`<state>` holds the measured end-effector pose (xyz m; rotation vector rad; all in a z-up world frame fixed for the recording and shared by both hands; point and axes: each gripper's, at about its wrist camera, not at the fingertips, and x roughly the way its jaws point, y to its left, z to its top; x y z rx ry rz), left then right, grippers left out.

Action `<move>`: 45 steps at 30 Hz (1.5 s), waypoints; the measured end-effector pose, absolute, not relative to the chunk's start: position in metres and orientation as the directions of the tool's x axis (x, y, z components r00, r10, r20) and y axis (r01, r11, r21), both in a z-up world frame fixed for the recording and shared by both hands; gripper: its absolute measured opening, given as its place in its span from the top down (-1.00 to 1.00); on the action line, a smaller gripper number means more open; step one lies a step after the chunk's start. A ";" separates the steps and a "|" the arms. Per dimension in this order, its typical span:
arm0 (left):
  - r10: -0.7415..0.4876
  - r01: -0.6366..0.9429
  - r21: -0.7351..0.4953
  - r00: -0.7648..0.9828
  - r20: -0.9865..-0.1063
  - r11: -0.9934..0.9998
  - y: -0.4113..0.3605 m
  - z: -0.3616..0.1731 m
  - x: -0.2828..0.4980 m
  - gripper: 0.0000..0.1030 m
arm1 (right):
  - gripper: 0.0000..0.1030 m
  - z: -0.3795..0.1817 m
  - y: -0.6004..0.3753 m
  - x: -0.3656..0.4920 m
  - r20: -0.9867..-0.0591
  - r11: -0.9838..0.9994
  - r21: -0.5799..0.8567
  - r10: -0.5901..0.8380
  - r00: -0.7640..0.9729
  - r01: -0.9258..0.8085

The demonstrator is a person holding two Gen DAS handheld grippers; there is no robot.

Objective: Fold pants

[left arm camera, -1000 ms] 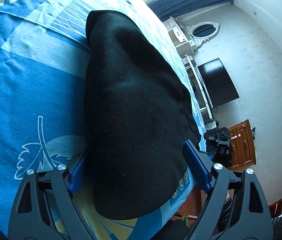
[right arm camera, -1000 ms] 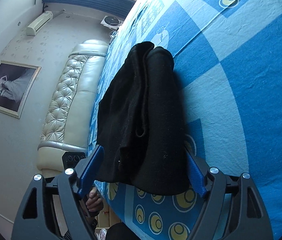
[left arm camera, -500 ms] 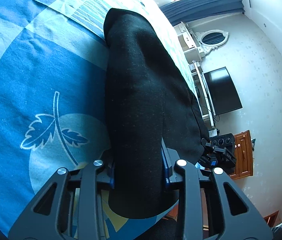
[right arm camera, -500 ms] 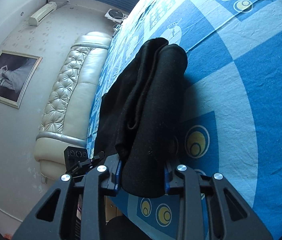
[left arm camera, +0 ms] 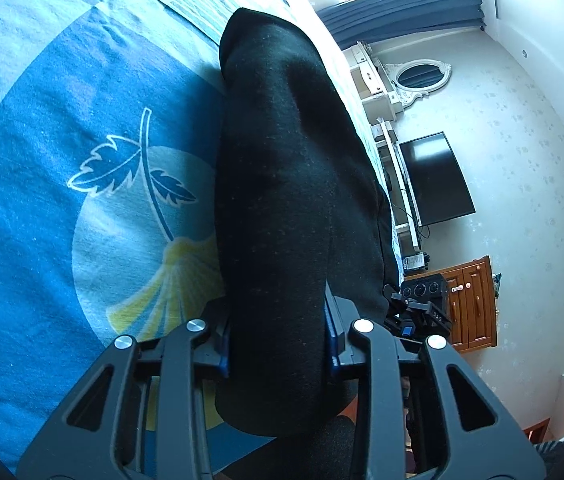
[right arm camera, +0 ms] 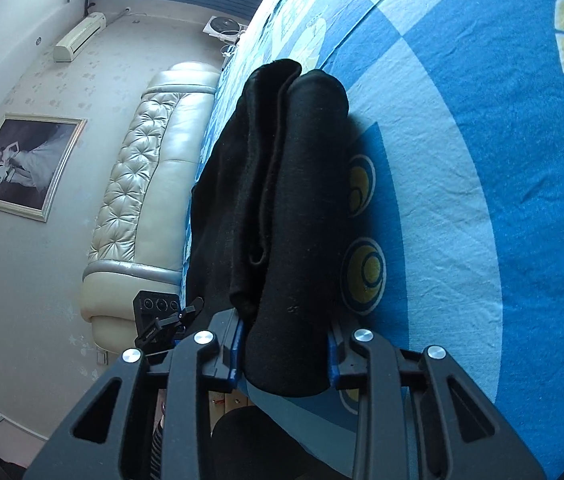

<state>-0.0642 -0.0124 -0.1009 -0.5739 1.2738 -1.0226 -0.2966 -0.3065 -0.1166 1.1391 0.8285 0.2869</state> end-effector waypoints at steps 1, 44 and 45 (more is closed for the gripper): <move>-0.866 0.302 -0.831 -0.032 -0.499 0.467 -0.012 -0.100 -0.065 0.38 | 0.40 -0.116 -0.306 -0.297 -0.434 0.423 0.885 0.593 0.678 0.196; -0.658 0.565 -0.477 0.163 -0.736 0.673 -0.043 -0.063 -0.122 -0.77 | -0.51 -0.103 -0.299 -0.319 -0.382 0.421 0.896 0.565 0.731 0.142; -0.643 0.566 -0.456 0.182 -0.744 0.687 -0.042 -0.062 -0.125 -0.77 | -0.52 -0.102 -0.297 -0.320 -0.390 0.431 0.890 0.559 0.731 0.145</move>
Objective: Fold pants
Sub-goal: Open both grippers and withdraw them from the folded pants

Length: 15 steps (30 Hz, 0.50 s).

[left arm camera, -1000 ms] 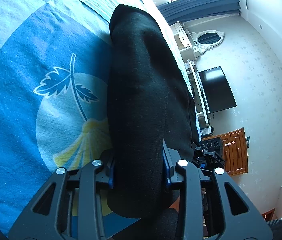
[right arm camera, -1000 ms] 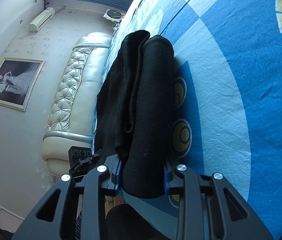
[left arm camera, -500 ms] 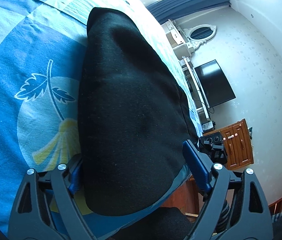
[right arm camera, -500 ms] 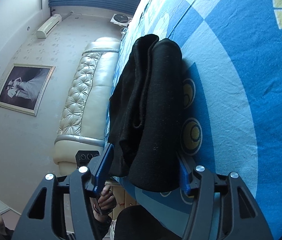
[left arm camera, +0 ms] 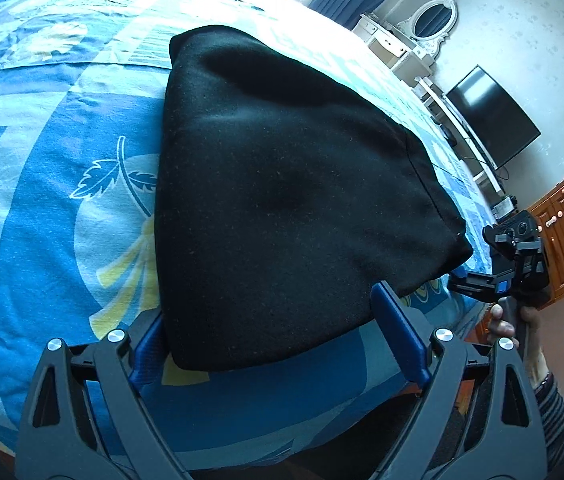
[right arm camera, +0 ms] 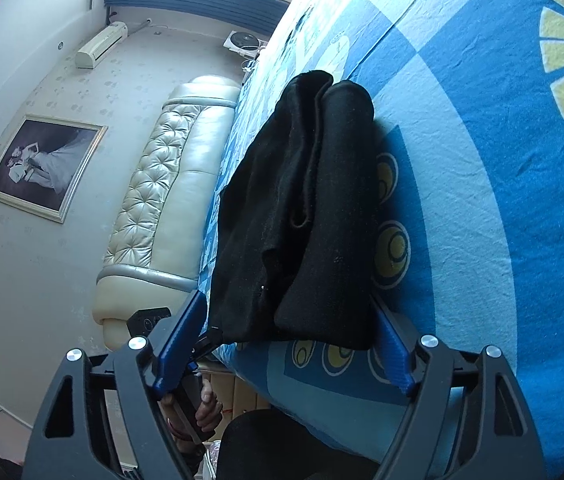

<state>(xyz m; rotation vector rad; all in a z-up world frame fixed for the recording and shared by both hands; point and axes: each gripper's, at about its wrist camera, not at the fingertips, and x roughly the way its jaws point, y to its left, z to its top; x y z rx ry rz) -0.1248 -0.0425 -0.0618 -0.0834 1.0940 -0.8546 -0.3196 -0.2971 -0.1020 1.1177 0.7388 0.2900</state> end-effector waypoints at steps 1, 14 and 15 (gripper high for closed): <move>-0.633 0.564 -0.441 0.198 -0.749 0.698 -0.040 -0.062 -0.126 -0.77 | -0.52 -0.101 -0.296 -0.320 -0.398 0.441 0.885 0.553 0.732 0.148; -0.521 0.514 -0.309 0.343 -0.781 0.800 -0.029 -0.047 -0.173 -0.77 | -0.53 -0.094 -0.271 -0.342 -0.480 0.530 0.828 0.500 0.721 0.184; -0.508 0.507 -0.294 0.357 -0.784 0.810 -0.029 -0.046 -0.176 -0.77 | -0.53 -0.095 -0.270 -0.343 -0.491 0.538 0.821 0.496 0.716 0.189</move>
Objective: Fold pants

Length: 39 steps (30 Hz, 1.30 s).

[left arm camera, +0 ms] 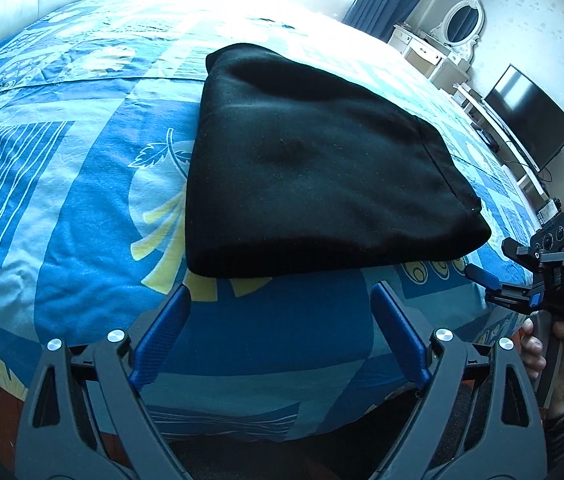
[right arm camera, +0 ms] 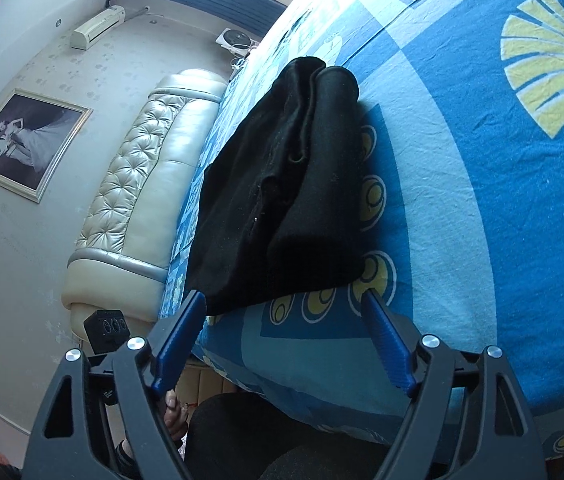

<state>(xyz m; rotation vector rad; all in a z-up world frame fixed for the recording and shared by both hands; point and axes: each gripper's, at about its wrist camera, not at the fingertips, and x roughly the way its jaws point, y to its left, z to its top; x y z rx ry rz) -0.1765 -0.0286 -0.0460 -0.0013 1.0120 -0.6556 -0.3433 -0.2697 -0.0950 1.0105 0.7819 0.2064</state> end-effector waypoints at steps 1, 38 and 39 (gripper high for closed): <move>-0.494 0.503 -0.277 0.372 -0.786 0.819 -0.029 -0.044 -0.180 -0.77 | -0.53 -0.095 -0.268 -0.344 -0.503 0.550 0.812 0.490 0.712 0.195; -0.218 0.347 0.048 0.684 -0.696 0.937 -0.024 0.000 -0.233 -0.96 | -0.62 -0.039 -0.167 -0.358 -0.711 0.924 0.199 -0.094 0.697 0.328; -0.219 0.347 0.047 0.685 -0.695 0.937 -0.024 -0.001 -0.233 -0.96 | -0.62 -0.040 -0.167 -0.358 -0.712 0.923 0.200 -0.092 0.696 0.327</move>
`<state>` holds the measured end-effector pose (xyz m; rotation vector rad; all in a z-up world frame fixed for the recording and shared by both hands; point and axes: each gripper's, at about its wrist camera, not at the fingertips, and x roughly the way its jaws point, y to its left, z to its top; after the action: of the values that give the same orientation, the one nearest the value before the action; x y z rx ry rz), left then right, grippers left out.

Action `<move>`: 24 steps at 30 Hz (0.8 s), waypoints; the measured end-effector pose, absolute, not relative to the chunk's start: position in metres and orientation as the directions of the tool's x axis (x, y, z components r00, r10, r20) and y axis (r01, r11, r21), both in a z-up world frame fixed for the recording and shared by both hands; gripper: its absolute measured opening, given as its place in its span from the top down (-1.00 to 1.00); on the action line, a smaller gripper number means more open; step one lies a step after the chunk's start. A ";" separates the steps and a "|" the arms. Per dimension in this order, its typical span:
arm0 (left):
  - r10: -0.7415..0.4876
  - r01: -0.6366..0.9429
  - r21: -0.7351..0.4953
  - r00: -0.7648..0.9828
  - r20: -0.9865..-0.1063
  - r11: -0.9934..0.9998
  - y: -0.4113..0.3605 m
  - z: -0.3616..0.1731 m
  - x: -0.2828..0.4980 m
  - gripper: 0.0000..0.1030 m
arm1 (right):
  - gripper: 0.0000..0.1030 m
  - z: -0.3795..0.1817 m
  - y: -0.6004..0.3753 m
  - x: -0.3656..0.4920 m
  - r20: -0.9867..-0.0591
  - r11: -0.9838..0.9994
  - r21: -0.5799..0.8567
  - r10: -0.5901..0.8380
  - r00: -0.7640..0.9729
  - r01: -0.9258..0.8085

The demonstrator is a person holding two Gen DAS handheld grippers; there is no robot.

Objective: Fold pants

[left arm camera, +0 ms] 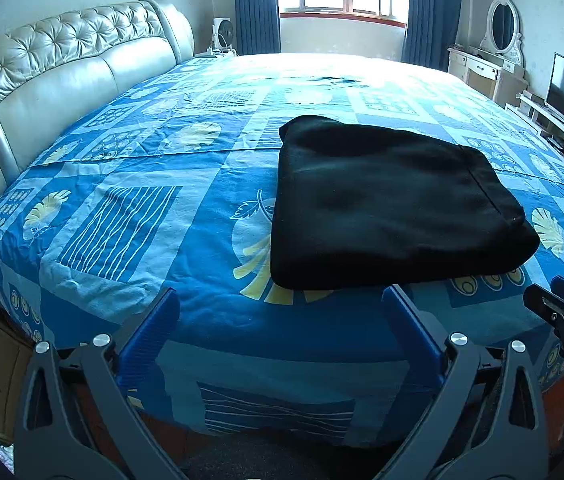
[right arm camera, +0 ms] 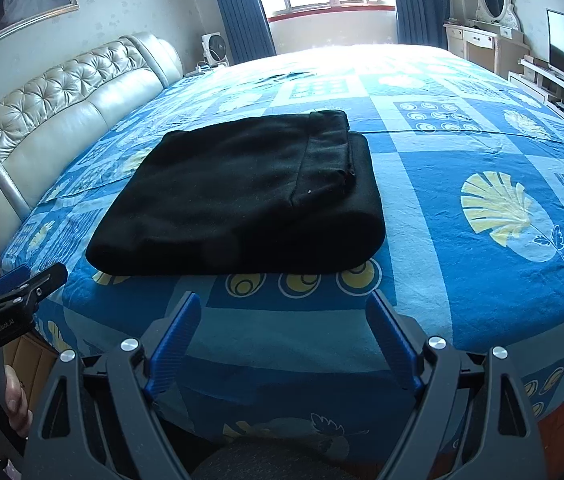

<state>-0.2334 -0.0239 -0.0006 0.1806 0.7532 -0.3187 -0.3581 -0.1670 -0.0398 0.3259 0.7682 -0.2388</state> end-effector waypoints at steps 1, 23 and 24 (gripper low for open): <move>-0.222 0.346 0.040 0.683 -0.696 0.937 -0.023 -0.001 -0.233 -0.96 | -0.62 -0.040 -0.167 -0.358 -0.712 0.923 0.203 -0.090 0.696 0.327; -0.196 0.307 0.038 0.694 -0.693 0.951 -0.018 0.008 -0.227 -0.96 | -0.62 -0.042 -0.164 -0.359 -0.717 0.920 0.215 -0.078 0.692 0.326; -0.202 0.309 0.033 0.694 -0.691 0.950 -0.018 0.008 -0.228 -0.96 | -0.62 -0.042 -0.164 -0.359 -0.718 0.920 0.216 -0.077 0.692 0.327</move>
<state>-0.2277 -0.0182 0.0079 0.1511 0.7523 -0.2863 -0.3588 -0.1638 -0.0425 0.3420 0.7773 -0.2307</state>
